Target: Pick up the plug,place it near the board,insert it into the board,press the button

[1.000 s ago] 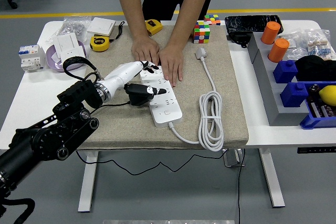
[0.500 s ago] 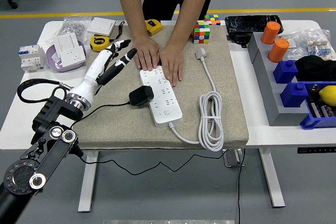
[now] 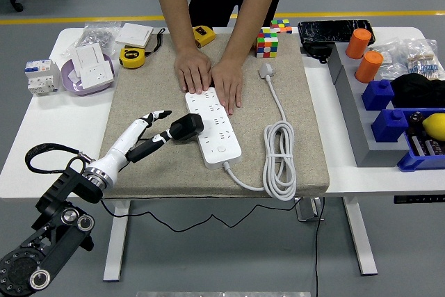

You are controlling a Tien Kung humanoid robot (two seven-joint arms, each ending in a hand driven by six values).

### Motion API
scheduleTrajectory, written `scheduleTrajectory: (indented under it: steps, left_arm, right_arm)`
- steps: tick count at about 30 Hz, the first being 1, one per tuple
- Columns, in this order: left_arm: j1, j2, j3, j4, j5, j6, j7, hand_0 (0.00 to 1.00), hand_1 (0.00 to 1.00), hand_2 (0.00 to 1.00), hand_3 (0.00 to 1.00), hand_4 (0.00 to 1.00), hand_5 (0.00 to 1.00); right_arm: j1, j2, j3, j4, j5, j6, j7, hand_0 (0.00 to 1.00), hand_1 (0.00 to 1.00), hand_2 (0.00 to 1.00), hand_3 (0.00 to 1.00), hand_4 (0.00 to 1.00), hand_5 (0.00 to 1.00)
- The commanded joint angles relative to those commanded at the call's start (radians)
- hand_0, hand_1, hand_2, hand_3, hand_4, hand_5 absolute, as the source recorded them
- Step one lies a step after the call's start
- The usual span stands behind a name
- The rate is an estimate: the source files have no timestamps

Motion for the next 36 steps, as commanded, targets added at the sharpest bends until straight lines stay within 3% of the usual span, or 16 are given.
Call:
scheduleTrajectory:
  steps: [9,23,36]
  left_arm:
    - [-0.039,0.002,0.072,0.029,0.048,-0.001,0.000,0.966,0.969,0.931,0.896,0.998,0.998]
    - [-0.082,-0.003,0.069,0.053,0.070,0.012,-0.006,0.972,0.967,0.926,0.892,0.998,0.998]
    - [-0.075,-0.004,0.062,0.038,0.091,0.014,-0.001,0.977,0.965,0.922,0.887,0.998,0.998]
  right_arm:
    - [0.003,-0.001,0.001,0.000,0.000,0.000,0.000,0.973,0.909,0.860,0.883,0.998,0.964]
    - [0.007,0.003,0.007,0.000,-0.005,0.001,0.001,0.973,0.908,0.860,0.876,0.998,0.967]
    - [0.009,0.004,0.018,0.000,-0.009,-0.001,0.000,0.971,0.908,0.859,0.876,0.998,0.967]
